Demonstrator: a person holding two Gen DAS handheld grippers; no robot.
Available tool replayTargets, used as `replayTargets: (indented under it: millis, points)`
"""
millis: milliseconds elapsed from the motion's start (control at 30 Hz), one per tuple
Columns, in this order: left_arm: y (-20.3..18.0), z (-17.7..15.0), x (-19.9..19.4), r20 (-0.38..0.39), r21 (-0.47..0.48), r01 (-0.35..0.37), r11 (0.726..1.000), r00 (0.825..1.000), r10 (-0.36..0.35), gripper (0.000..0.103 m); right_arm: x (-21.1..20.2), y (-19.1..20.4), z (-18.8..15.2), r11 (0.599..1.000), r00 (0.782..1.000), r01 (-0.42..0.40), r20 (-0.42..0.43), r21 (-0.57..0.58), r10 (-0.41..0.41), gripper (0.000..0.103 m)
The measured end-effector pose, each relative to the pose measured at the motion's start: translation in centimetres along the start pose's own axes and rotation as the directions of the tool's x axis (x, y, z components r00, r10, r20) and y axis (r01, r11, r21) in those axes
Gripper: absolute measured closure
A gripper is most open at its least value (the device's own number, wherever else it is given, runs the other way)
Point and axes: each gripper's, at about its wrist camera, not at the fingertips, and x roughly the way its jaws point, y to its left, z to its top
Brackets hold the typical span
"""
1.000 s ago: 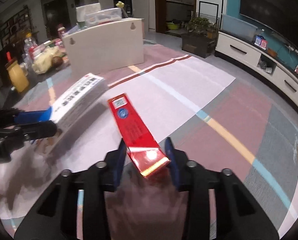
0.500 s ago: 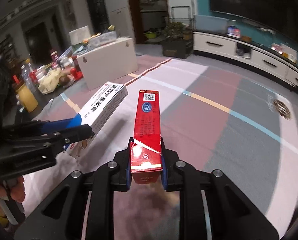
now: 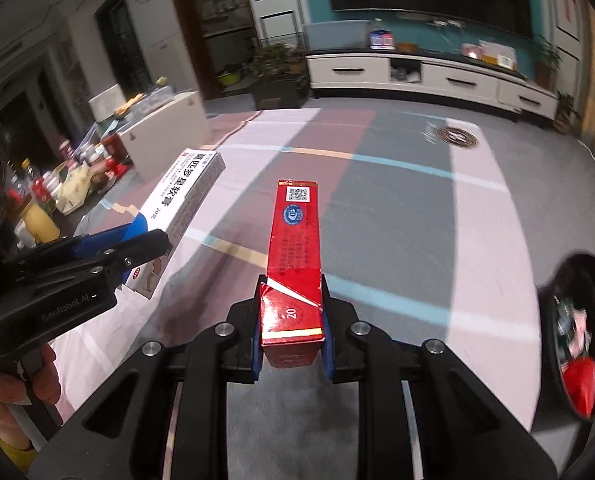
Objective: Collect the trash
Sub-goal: 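Lift both boxes off the table and turn toward the black bin, then regrip the white medicine box upright in the left tool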
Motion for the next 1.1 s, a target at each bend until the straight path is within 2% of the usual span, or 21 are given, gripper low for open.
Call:
replayTargets:
  millis: [567,1000,1100]
  points:
    - [-8.9,-0.3,-2.3,0.019,0.186,0.069,0.980,0.997,-0.074,0.057,-7.8,-6.0,-2.9,0.985,0.991,0.051,0.111,0.166,-0.070,0.080]
    - [-15.8,0.1,-2.0,0.011,0.312,0.122,0.942,0.991,-0.132,0.058,-11.4,-11.9,-5.0,0.950,0.974,0.103,0.163,0.296,-0.156,0.080]
    - [-17.4,0.2,-1.8,0.008,0.338,0.137,0.931,0.989,-0.149,0.063,-11.9,-13.0,-5.6,0.941,0.971,0.112,0.165,0.320,-0.172,0.080]
